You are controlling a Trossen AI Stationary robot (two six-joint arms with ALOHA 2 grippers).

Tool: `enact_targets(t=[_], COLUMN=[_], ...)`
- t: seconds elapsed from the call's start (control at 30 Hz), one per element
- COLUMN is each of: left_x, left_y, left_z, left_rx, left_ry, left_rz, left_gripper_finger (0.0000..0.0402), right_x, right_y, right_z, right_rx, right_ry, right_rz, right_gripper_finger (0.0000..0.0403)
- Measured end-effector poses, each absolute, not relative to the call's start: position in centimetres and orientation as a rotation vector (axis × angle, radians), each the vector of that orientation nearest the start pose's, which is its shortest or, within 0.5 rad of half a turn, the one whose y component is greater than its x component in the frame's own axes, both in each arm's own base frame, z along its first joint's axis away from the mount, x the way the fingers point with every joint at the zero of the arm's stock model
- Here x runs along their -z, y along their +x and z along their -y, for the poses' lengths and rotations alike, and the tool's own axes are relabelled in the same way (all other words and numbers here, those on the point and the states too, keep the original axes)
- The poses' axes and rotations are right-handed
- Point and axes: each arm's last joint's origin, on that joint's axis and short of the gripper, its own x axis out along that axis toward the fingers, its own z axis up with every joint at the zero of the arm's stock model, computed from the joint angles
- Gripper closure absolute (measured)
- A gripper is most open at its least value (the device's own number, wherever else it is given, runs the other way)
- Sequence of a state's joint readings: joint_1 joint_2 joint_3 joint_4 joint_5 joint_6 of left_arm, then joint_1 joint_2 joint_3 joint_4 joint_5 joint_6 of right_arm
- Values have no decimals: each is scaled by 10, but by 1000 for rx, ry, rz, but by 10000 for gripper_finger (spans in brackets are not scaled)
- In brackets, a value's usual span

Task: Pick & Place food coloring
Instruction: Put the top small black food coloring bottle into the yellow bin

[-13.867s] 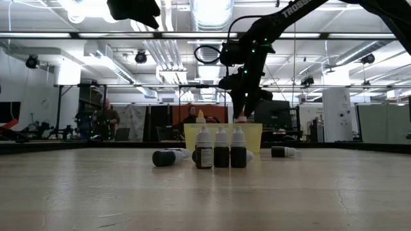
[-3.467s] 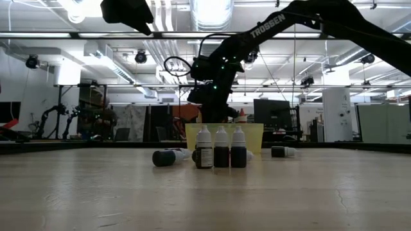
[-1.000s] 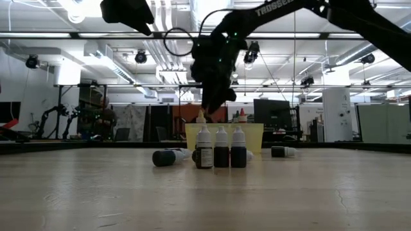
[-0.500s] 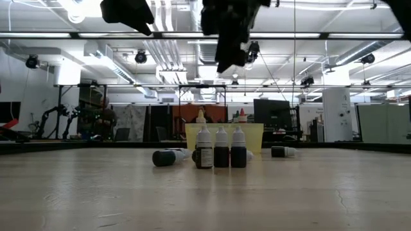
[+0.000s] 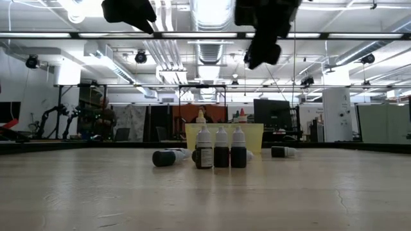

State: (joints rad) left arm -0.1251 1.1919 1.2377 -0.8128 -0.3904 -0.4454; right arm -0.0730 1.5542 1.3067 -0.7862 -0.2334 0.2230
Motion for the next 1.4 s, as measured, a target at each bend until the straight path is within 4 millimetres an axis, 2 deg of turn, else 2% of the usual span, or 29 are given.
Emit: enact_targets(t=[0.37,0.63,0.8,0.97,1.13,1.4], left_x=[-355,-355,-355,-355,-355,-355], left_y=[232,233,233,233,233,233], left_z=[18,18,18,18,18,18], left_rx=[-409,-409,-409,-410,-410,-410], left_ry=[-229,-229,-229,-231,-231,-232], left_rz=[-662,-661,-661,-661,-661,-661], left_gripper_finger=[229,229,229,229,229,229], right_x=[-209,-181,-161,-152,-152,-149], right_y=[273,267,260,256,253,229], right_z=[10,11,12,14,13,6], right_rx=[40,59,141,190,202,245], right_ry=[358,338,323,304,313,290], right_rz=[-1242,-1154,-1120,-1083,-1035,-893], right_gripper_finger=[232,232,232,232,232,232])
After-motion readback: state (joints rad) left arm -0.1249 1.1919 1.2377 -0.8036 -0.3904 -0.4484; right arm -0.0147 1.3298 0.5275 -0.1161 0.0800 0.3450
